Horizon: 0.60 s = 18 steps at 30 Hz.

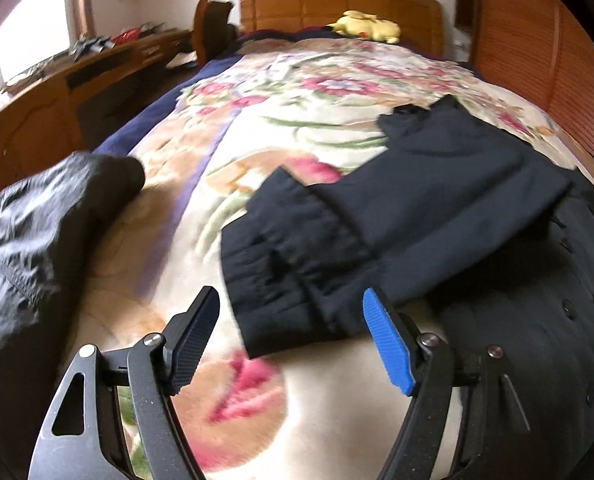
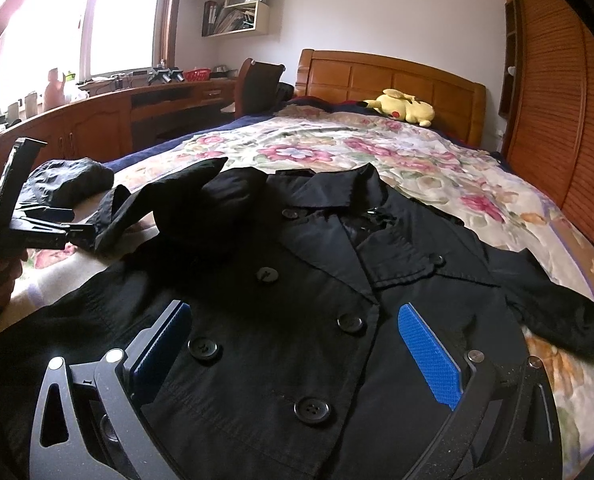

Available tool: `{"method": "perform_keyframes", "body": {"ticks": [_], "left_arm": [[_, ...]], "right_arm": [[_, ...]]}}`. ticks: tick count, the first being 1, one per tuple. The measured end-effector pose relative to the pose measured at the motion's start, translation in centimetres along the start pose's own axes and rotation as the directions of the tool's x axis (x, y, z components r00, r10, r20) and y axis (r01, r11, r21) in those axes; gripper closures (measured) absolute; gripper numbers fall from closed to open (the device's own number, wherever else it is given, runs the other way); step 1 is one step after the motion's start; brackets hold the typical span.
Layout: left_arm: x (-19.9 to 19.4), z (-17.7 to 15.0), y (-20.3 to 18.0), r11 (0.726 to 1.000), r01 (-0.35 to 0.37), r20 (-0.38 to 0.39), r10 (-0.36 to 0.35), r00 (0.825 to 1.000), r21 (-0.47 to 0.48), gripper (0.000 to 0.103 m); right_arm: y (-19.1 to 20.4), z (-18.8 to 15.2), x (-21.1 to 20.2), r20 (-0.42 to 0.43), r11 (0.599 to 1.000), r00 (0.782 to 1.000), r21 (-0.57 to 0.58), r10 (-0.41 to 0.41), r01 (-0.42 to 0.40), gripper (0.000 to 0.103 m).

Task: Fold large clothes
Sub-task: 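Lift the held sleeve with the left tool and fold it across the coat front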

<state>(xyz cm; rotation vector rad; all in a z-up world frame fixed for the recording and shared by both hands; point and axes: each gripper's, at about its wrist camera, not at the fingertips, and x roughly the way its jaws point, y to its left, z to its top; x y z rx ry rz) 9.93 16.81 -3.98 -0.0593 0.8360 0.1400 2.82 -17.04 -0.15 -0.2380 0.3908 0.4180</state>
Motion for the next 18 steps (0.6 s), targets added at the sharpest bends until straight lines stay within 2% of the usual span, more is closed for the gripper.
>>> {"method": "perform_keyframes", "body": {"ticks": [5, 13, 14, 16, 18], "left_arm": [[1.5, 0.0, 1.8, 0.995, 0.047, -0.059, -0.052, 0.997, -0.093, 0.028], [2.4, 0.0, 1.6, 0.995, 0.054, -0.087, -0.061, 0.994, -0.086, 0.028], [2.4, 0.0, 1.4, 0.995, 0.058, -0.087, -0.065, 0.994, -0.076, 0.031], [2.4, 0.0, 1.0, 0.996, 0.073, -0.096, -0.078, 0.992, -0.052, 0.051], [2.5, 0.0, 0.7, 0.997, 0.071, -0.102, -0.074, 0.992, -0.031, 0.061]], "right_arm": [[0.2, 0.0, 0.0, -0.005, 1.000, 1.000, -0.011, -0.002, 0.002, 0.000], [0.3, -0.1, -0.1, -0.011, 1.000, 1.000, -0.019, 0.004, -0.005, 0.000], [0.3, -0.2, -0.1, -0.013, 1.000, 1.000, -0.019, 0.004, -0.004, 0.000], [0.2, -0.2, -0.1, -0.016, 1.000, 1.000, -0.019, 0.005, -0.005, 0.000], [0.2, -0.1, -0.1, -0.015, 1.000, 1.000, -0.019, 0.005, -0.006, 0.000]]}}
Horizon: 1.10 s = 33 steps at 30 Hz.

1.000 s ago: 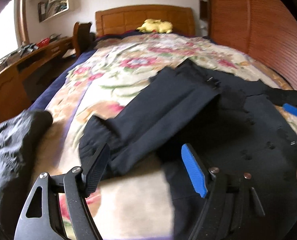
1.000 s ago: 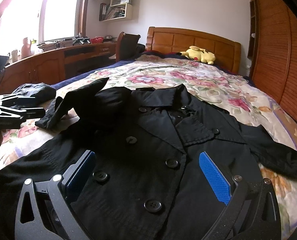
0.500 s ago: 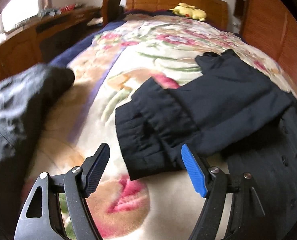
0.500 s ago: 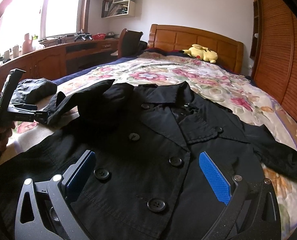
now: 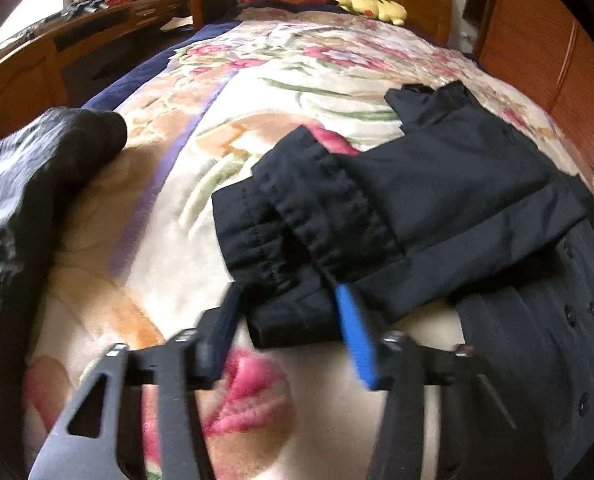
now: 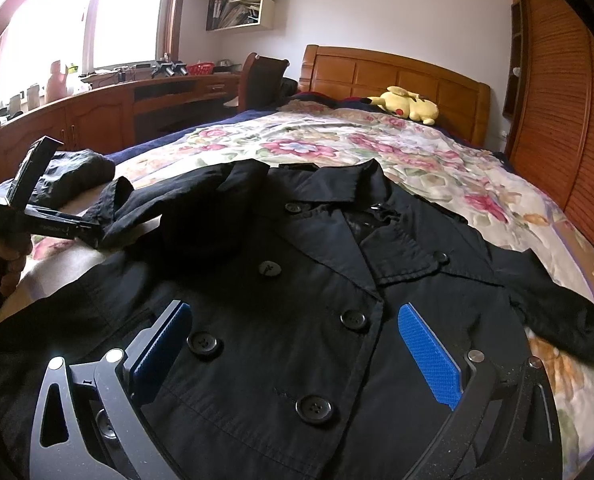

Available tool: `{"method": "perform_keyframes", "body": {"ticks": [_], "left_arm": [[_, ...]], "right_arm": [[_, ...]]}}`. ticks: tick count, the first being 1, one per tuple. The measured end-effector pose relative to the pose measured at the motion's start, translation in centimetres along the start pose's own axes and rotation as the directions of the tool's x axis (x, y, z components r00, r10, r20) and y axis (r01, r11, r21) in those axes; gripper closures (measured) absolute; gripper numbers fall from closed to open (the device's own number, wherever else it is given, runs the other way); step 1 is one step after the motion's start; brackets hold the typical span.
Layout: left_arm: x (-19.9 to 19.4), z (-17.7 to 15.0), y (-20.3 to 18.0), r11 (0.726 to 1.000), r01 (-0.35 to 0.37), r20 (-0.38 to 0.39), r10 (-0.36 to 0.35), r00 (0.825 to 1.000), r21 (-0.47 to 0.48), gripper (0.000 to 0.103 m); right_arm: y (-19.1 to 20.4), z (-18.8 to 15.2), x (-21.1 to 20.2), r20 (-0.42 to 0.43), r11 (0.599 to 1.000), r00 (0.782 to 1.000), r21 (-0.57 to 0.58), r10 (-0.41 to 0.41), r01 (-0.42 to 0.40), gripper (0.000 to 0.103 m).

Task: Fold large clothes
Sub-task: 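Lift the held sleeve with the left tool and fold it across the coat front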

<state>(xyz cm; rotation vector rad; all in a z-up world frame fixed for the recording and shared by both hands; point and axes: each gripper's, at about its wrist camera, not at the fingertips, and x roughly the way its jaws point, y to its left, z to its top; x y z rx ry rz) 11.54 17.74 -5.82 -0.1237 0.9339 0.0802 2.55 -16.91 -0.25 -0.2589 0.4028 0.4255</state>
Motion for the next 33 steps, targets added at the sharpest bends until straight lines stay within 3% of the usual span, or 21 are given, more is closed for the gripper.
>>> {"method": "perform_keyframes", "body": {"ticks": [2, 4, 7, 10, 18, 26, 33], "left_arm": [[-0.2, 0.2, -0.2, 1.000, 0.030, -0.007, -0.030, 1.000, -0.003, 0.068], [-0.6, 0.5, -0.3, 0.998, 0.067, -0.008, -0.067, 0.998, -0.021, 0.081], [-2.3, 1.2, -1.9, 0.997, 0.077, 0.033, -0.078, 0.996, 0.014, 0.090], [-4.6, 2.2, -4.3, 0.994, 0.089, 0.101, -0.095, 0.990, 0.060, 0.092], [-9.3, 4.6, -13.3, 0.965, 0.162, 0.237, -0.210, 0.949, 0.207, 0.092], [-10.0, 4.2, -19.4, 0.927, 0.179, 0.263, -0.273, 0.925, 0.331, 0.092], [-8.2, 1.5, -20.6, 0.921, 0.203, 0.235, -0.289, 0.928, 0.332, 0.092]], "right_arm": [[-0.1, 0.1, -0.1, 0.002, 1.000, 1.000, 0.002, -0.001, 0.001, 0.000], [-0.1, 0.1, -0.2, 0.004, 1.000, 1.000, 0.002, -0.001, 0.000, 0.000], [-0.3, 0.1, -0.4, 0.010, 1.000, 1.000, -0.002, -0.009, 0.009, 0.000], [-0.6, 0.2, -0.7, 0.017, 1.000, 1.000, 0.004, -0.016, 0.016, 0.000], [-2.5, 0.0, -2.3, 0.048, 0.998, 0.997, 0.040, -0.053, 0.051, 0.000], [-4.9, -0.7, -3.5, 0.049, 0.991, 0.995, 0.103, -0.091, 0.086, 0.000], [-5.6, -1.1, -3.6, 0.033, 0.986, 0.993, 0.123, -0.114, 0.109, 0.000]]}}
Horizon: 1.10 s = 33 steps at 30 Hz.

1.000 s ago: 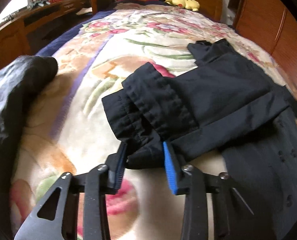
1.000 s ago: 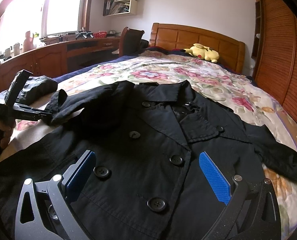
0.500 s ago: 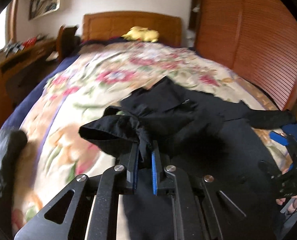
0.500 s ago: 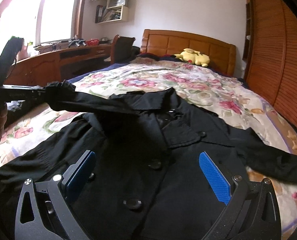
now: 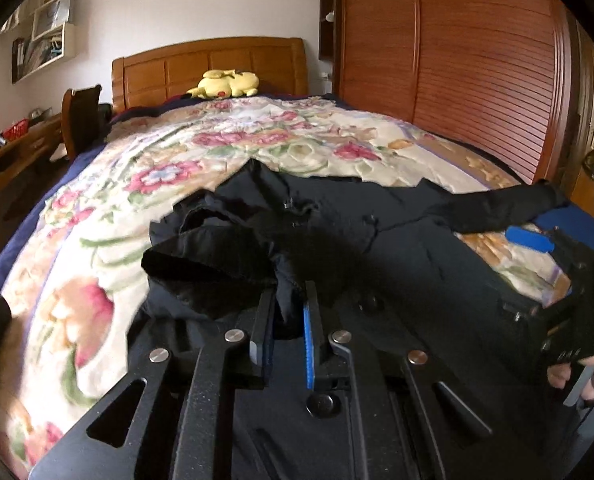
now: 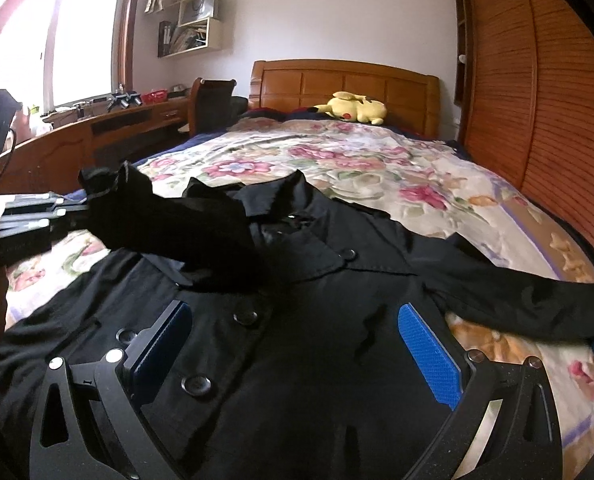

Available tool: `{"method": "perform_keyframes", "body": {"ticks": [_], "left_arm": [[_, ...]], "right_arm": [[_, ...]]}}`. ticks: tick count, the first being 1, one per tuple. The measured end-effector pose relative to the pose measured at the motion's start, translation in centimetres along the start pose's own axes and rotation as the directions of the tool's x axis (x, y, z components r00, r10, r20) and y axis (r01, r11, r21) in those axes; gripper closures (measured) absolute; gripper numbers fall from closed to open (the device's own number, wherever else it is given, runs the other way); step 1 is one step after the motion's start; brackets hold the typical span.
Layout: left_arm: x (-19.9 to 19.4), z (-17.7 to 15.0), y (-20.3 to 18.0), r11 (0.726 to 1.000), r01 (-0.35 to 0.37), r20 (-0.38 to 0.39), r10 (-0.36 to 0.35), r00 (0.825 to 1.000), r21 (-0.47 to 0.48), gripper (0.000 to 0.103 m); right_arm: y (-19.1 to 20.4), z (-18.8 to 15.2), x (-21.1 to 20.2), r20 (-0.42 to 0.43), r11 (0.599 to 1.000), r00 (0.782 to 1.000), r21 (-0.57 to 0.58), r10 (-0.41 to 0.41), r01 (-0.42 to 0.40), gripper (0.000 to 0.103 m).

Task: Fold large clothes
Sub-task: 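Lift the held sleeve with the left tool and fold it across the coat front, then open the left tool and release the folded sleeve on the coat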

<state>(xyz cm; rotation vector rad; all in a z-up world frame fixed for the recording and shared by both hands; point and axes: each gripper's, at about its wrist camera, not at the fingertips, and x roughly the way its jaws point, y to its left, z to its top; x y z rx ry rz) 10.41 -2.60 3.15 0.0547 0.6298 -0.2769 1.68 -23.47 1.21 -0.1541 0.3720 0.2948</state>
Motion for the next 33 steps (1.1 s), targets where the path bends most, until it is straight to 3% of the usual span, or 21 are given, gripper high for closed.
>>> {"method": "perform_keyframes", "body": {"ticks": [5, 10, 14, 19, 23, 29, 33], "left_arm": [[0.6, -1.9, 0.0, 0.999, -0.047, -0.015, 0.047, 0.999, -0.009, 0.083], [-1.2, -3.6, 1.1, 0.997, -0.069, 0.029, 0.070, 0.997, -0.029, 0.062], [-2.6, -4.3, 2.2, 0.998, -0.058, 0.045, 0.059, 0.997, -0.033, 0.057], [-4.5, -4.9, 3.8, 0.997, -0.044, 0.086, 0.049, 0.995, -0.060, 0.028], [-6.0, -5.0, 5.6, 0.995, -0.048, 0.118, 0.058, 0.991, -0.089, 0.025], [-6.9, -5.4, 8.1, 0.987, -0.108, 0.139, 0.124, 0.983, -0.118, 0.025], [-7.1, -6.1, 9.7, 0.978, -0.152, 0.148, 0.172, 0.974, -0.142, 0.025]], "right_arm": [[0.4, 0.2, 0.2, -0.011, 1.000, 1.000, 0.003, -0.003, 0.003, 0.000], [1.4, 0.6, 0.5, -0.001, 1.000, 1.000, -0.012, -0.011, 0.011, 0.000], [1.7, 1.0, 0.7, 0.014, 1.000, 1.000, 0.001, 0.011, -0.011, 0.000], [2.8, 1.3, 1.3, 0.037, 1.000, 0.999, -0.002, 0.031, -0.031, 0.000], [4.3, 1.6, 2.1, 0.038, 0.996, 0.995, -0.032, 0.088, -0.087, 0.002], [6.9, 1.9, 4.1, -0.003, 0.977, 0.981, -0.092, 0.195, -0.194, 0.014], [8.4, 2.1, 5.9, -0.032, 0.962, 0.971, -0.135, 0.235, -0.237, 0.016]]}}
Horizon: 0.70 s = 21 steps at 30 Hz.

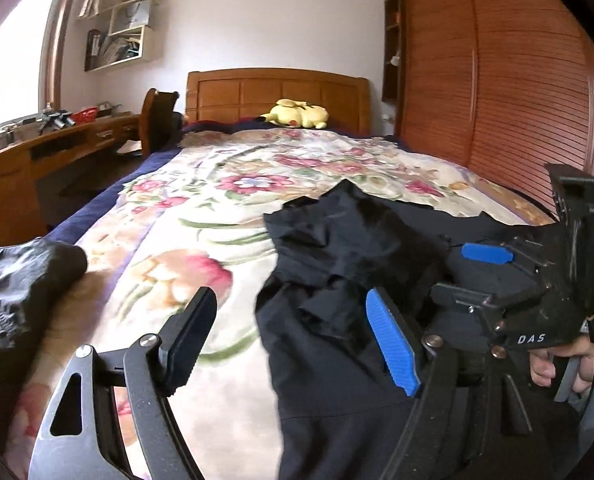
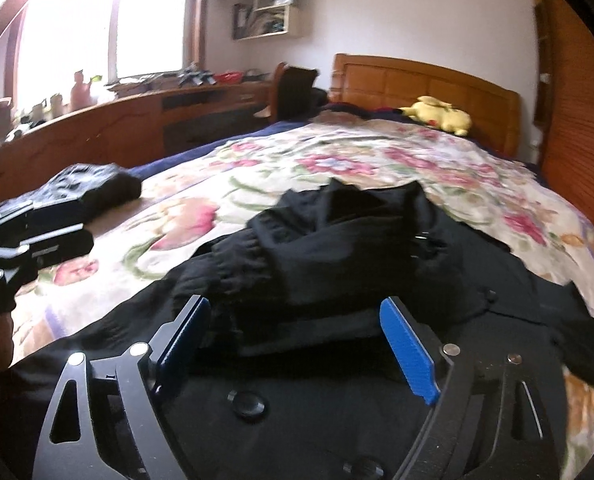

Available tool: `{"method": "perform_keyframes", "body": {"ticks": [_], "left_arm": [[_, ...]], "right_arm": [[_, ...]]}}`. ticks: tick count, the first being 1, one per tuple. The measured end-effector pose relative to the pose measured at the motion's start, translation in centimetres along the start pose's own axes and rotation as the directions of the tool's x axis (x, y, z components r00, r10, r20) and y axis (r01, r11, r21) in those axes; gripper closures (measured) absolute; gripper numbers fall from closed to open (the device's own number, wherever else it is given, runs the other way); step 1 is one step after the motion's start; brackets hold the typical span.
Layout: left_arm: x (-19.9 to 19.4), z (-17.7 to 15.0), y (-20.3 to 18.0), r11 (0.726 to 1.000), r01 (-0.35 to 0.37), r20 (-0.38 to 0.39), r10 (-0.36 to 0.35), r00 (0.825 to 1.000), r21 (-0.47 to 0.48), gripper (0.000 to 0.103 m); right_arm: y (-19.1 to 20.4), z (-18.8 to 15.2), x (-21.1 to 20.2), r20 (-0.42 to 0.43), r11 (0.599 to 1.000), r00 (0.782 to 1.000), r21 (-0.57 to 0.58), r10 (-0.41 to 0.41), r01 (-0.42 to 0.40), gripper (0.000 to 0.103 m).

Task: Fold large clothes

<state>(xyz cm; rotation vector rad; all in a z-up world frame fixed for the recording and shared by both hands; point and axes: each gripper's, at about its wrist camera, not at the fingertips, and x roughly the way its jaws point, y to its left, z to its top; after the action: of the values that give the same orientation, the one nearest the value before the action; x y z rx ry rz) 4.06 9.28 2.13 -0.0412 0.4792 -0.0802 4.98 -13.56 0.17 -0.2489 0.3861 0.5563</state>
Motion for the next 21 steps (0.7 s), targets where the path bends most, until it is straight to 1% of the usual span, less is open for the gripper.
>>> {"method": "perform_keyframes", "body": {"ticks": [4, 8, 13, 14, 16, 17, 18, 20, 21], "left_arm": [[-0.2, -0.2, 1.2, 1.000, -0.013, 0.009, 0.013, 1.000, -0.014, 0.025], [-0.4, -0.6, 2.3, 0.999, -0.030, 0.010, 0.030, 1.000, -0.017, 0.025], [-0.3, -0.7, 2.9, 0.999, -0.028, 0.004, 0.028, 1.000, -0.026, 0.025], [-0.3, -0.7, 2.9, 0.999, -0.023, 0.006, 0.024, 1.000, -0.028, 0.025], [-0.4, -0.6, 2.8, 0.999, -0.019, 0.011, 0.019, 1.000, -0.028, 0.025], [-0.6, -0.6, 2.7, 1.000, -0.014, 0.016, 0.014, 1.000, -0.023, 0.025], [-0.6, -0.6, 2.6, 1.000, -0.012, 0.019, 0.012, 1.000, -0.019, 0.025], [-0.7, -0.7, 2.2, 1.000, -0.012, 0.021, 0.012, 1.000, -0.008, 0.025], [-0.8, -0.7, 2.1, 1.000, -0.011, 0.020, 0.011, 1.000, -0.001, 0.025]], "right_arm": [[0.9, 0.3, 1.8, -0.044, 0.998, 0.998, -0.020, 0.052, -0.053, 0.016], [1.6, 0.2, 4.2, -0.111, 0.991, 0.988, -0.057, 0.111, -0.118, 0.016], [2.3, -0.1, 6.4, -0.199, 0.986, 0.974, -0.096, 0.112, -0.133, 0.018], [2.3, -0.1, 6.8, -0.210, 0.986, 0.972, -0.100, 0.107, -0.130, 0.021], [2.4, -0.2, 7.3, -0.234, 0.987, 0.967, -0.100, 0.101, -0.128, 0.032], [2.3, -0.2, 7.6, -0.248, 0.986, 0.963, -0.096, 0.106, -0.134, 0.042], [2.1, -0.3, 7.8, -0.261, 0.987, 0.959, -0.092, 0.106, -0.135, 0.055], [2.2, 0.1, 8.2, -0.271, 0.991, 0.959, -0.078, 0.085, -0.110, 0.075], [1.6, 0.3, 8.0, -0.262, 0.994, 0.962, -0.058, 0.076, -0.095, 0.082]]}}
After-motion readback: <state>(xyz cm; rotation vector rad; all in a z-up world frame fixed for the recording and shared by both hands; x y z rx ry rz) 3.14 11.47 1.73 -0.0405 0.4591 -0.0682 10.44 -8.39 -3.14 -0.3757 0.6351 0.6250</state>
